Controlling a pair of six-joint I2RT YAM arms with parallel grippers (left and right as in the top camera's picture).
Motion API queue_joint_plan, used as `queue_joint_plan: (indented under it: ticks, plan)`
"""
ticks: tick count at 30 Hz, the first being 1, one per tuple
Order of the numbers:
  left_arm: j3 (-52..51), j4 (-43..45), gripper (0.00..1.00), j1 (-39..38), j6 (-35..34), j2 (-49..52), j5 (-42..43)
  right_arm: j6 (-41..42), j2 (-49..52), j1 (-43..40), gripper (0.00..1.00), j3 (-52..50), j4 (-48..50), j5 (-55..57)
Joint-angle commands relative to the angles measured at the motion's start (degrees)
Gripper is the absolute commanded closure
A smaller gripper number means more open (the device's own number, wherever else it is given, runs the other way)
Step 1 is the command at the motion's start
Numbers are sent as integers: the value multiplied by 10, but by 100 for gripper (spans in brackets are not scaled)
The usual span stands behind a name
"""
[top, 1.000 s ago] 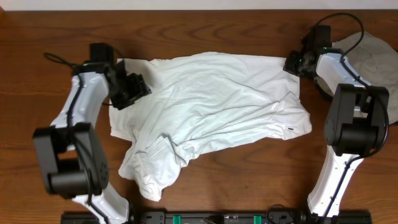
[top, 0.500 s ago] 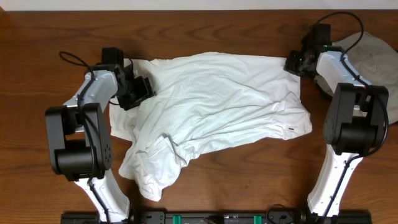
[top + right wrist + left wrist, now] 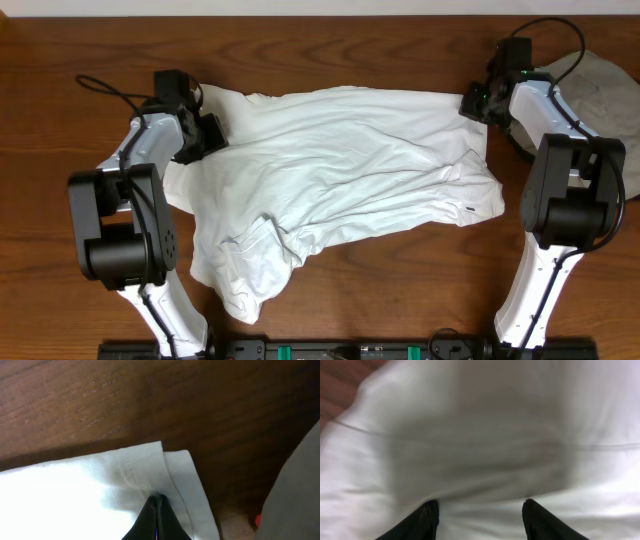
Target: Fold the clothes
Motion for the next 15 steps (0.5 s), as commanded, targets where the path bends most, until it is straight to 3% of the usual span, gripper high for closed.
queue_joint_plan:
  ticks: [1, 6, 15]
  plan:
    - [-2, 19, 43, 10, 22, 10, -29, -16, 51, -13, 99, -33, -26, 75]
    - [-2, 64, 43, 16, 55, 10, -30, -16, 51, -13, 99, -33, -26, 75]
    - [3, 123, 43, 17, 55, 10, -29, -16, 49, -13, 99, -29, -57, 75]
